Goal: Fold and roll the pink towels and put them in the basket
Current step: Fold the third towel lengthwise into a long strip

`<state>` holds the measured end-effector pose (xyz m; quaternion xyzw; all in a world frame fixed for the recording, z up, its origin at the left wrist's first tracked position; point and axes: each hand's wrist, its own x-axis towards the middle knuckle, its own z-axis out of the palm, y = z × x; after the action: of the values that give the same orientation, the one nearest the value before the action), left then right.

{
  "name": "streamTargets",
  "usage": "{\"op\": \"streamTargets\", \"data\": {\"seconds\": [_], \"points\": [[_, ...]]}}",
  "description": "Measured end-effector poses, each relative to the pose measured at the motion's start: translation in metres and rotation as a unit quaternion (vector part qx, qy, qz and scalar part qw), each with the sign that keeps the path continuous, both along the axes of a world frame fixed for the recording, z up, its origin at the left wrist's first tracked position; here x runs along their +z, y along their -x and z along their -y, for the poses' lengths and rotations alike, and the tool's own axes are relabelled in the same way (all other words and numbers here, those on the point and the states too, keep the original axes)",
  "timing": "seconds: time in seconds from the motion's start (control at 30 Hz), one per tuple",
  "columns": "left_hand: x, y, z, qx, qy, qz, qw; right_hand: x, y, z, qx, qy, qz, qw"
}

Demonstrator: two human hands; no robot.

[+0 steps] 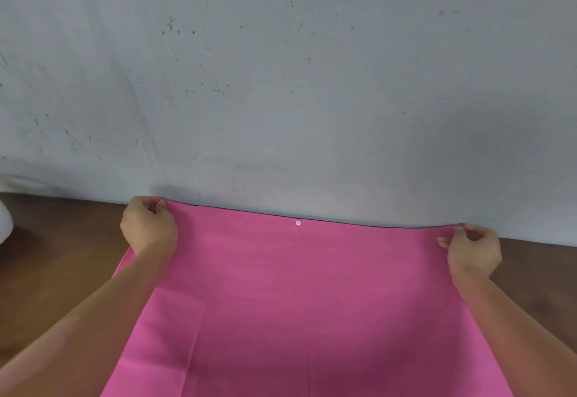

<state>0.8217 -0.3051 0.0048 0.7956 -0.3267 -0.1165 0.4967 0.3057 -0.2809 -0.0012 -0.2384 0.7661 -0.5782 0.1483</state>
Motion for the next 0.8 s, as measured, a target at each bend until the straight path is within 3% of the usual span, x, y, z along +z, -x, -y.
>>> {"op": "streamTargets", "data": {"seconds": [0.17, 0.4, 0.53, 0.63, 0.8], "points": [[0.004, -0.001, -0.002, -0.025, -0.016, 0.011, 1.000, 0.013, -0.005, -0.017, 0.082, -0.069, -0.029, 0.994], [0.006, 0.000, -0.035, -0.128, -0.039, 0.061, 0.989, 0.017, -0.043, -0.101, 0.200, -0.160, -0.188, 0.948], [0.005, 0.018, -0.075, -0.193, -0.066, 0.169, 0.964, 0.003, -0.052, -0.171, 0.242, -0.226, -0.281, 0.901], [0.004, 0.044, -0.108, -0.249, -0.097, 0.190, 0.945, -0.003, -0.056, -0.225, 0.252, -0.272, -0.320, 0.872], [0.001, 0.110, -0.167, -0.378, -0.069, 0.218, 0.897, -0.012, -0.059, -0.305, 0.249, -0.288, -0.360, 0.852]]}}
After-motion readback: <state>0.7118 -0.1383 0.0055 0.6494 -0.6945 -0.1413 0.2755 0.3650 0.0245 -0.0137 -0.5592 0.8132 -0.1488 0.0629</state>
